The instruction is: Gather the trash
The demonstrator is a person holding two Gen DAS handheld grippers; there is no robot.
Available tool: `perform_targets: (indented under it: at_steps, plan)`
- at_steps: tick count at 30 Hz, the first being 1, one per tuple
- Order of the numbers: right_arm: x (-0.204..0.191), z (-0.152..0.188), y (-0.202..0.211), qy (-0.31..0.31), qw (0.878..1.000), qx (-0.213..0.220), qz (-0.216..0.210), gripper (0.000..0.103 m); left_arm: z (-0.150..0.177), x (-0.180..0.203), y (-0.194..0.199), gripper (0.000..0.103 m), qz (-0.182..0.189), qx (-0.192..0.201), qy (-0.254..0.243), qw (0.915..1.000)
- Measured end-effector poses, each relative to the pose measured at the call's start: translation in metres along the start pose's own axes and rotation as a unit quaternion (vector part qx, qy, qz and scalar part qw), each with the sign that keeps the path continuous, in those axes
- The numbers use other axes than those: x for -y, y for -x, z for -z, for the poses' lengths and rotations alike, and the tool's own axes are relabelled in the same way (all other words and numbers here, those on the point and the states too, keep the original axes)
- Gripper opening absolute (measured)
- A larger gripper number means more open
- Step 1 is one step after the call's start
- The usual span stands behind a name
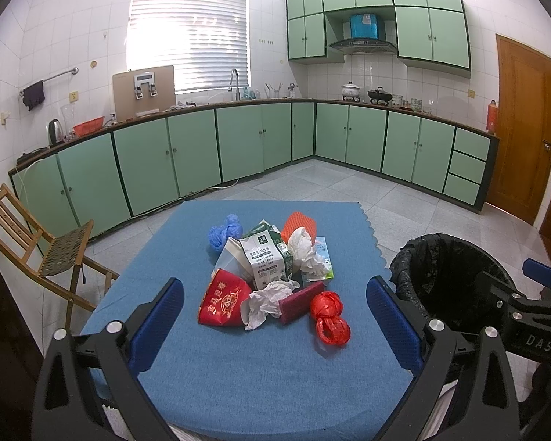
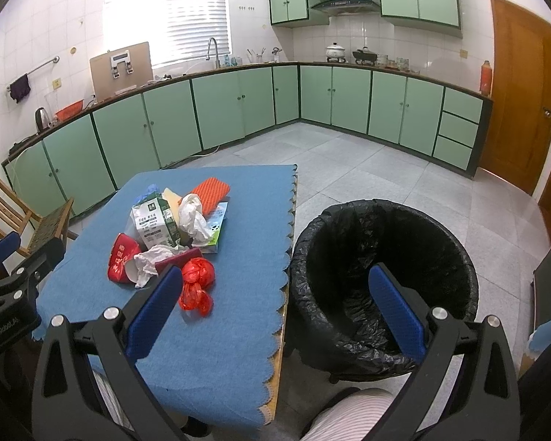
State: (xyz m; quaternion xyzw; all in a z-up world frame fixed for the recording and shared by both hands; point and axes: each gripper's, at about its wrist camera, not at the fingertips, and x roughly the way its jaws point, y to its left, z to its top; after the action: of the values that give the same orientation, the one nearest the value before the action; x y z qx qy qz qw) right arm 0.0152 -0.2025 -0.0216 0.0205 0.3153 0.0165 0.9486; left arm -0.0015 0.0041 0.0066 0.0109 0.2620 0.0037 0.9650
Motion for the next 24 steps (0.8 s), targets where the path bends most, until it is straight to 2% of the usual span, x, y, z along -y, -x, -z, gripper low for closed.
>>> perform_targets:
  at_steps: [15, 24]
  plan:
    - [-0.003, 0.002, -0.006, 0.002, 1.0, -0.003, -0.003, 0.098, 0.003, -0.005, -0.006, 0.097, -0.002, -0.007, 0.004, 1.0]
    - [-0.021, 0.007, -0.033, 0.019, 0.999, -0.019, -0.02, 0.098, 0.014, -0.03, -0.032, 0.097, -0.033, -0.026, 0.012, 0.9991]
